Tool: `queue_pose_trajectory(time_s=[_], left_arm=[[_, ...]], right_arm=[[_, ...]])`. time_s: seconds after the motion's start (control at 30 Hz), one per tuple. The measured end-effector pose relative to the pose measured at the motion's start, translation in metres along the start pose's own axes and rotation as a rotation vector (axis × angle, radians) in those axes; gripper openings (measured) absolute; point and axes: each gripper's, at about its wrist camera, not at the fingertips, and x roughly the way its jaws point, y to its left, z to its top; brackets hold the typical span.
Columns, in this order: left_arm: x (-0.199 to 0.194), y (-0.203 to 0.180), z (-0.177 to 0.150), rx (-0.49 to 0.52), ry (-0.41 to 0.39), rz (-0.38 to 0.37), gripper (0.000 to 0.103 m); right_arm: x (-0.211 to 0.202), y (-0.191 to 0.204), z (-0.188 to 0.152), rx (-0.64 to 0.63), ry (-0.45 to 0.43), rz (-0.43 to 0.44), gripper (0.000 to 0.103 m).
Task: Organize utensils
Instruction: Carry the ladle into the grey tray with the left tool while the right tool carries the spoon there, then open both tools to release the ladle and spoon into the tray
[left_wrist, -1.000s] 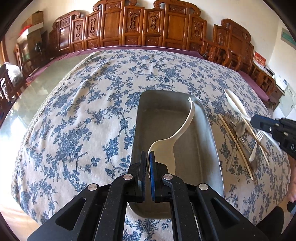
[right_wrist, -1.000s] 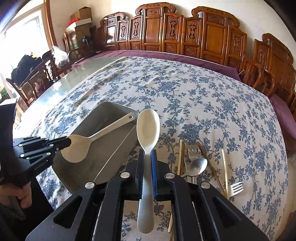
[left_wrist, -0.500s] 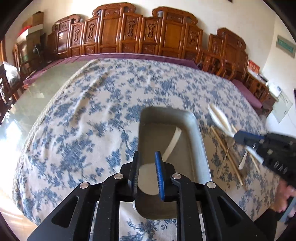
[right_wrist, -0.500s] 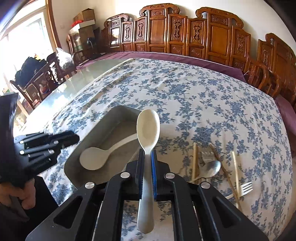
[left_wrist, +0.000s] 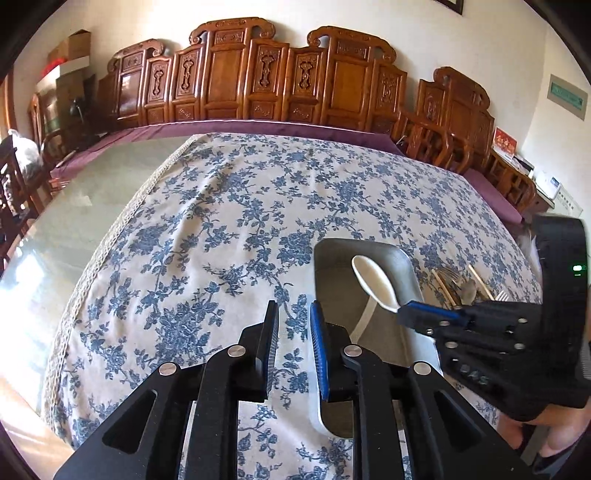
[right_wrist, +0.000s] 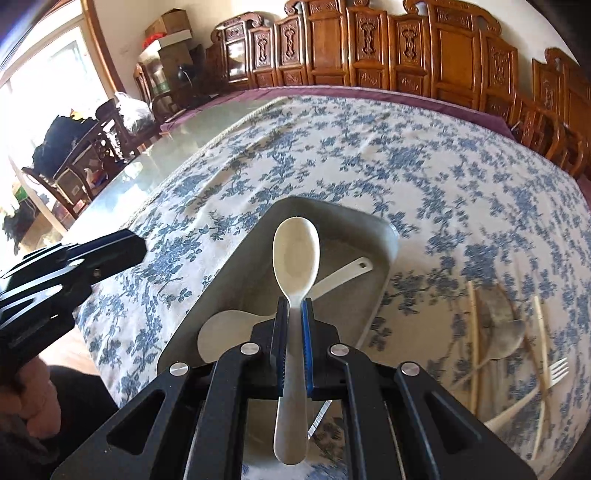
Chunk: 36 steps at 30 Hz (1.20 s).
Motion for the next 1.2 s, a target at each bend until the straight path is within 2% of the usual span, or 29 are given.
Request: queue_pose_trajectory(time_s=[0.23,0.43,0.6,0.77,0.83,0.97,1.07,1.2], left_arm=[[0.003,0.005,-0.001,-0.013,0.009,-0.002,0.016],[0.004,-0.002,-0.001,-0.002,0.01,-0.011,0.019],[0.004,-0.013,-0.002,0.009,0.001,-0.047,0.029],[0.005,-0.035,-0.001,0.033,-0.002,-0.084,0.046],[0.005,-0.043,-0.001,0.039,-0.005,-0.102,0.056],[0.007,-0.064,-0.003,0.074,-0.008,-0.136,0.058],[0.01,-0.078,-0.006,0.097,0.001,-0.149,0.058],[0.014,-0.095,-0.01,0.12,0.013,-0.166,0.058]], right_arm=[[0.02,0.004,-0.001,0.027,0.034,0.05,0.01],[0.006,-0.006,-0.004,0.023,0.006,0.046,0.01],[-0.031,-0.035,-0.011,0.011,-0.047,-0.023,0.01],[-0.063,-0.078,-0.027,0.009,-0.069,-0.135,0.01],[-0.075,-0.097,-0.036,0.012,-0.07,-0.183,0.01],[-0.087,-0.128,-0.051,0.03,-0.064,-0.242,0.01],[-0.091,-0.15,-0.062,0.041,-0.051,-0.28,0.022],[-0.085,-0.172,-0.069,0.051,-0.018,-0.305,0.024]])
